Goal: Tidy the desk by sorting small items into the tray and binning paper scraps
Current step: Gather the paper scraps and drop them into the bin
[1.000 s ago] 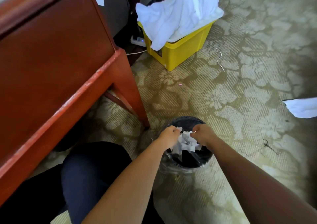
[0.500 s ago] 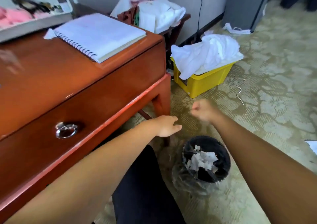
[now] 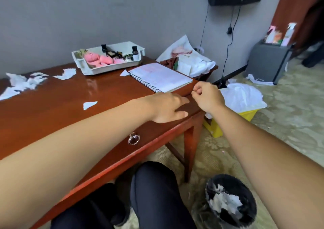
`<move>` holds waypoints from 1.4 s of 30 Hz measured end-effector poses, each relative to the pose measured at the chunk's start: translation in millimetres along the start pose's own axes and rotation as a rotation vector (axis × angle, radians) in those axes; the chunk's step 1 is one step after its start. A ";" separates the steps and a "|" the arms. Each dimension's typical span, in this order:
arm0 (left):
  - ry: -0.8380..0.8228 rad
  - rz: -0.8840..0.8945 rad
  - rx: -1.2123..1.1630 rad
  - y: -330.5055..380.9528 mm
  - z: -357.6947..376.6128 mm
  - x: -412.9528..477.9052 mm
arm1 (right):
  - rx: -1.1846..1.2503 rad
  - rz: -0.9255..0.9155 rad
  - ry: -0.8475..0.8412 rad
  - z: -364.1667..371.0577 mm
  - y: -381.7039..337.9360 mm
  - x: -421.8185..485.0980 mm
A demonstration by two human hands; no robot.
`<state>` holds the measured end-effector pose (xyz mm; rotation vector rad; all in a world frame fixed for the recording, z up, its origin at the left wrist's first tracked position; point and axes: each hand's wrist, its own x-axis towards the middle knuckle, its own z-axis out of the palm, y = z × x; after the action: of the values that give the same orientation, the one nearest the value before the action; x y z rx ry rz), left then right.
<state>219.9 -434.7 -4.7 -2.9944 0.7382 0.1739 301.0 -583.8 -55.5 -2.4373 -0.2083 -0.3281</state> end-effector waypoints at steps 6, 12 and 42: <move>0.011 -0.147 0.069 -38.7 -23.3 -42.6 | -0.023 -0.102 -0.064 6.4 -62.0 10.3; 0.000 -0.317 0.053 -87.4 -13.5 -85.6 | -0.041 -0.215 -0.184 42.7 -114.5 22.3; 0.501 -0.829 -0.255 -211.6 69.0 -107.7 | -0.160 -0.493 -0.262 189.8 -200.3 86.7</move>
<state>217.1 -192.6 -55.0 -3.3013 -0.6040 -0.5654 371.9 -303.4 -53.7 -2.5572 -0.9372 -0.2417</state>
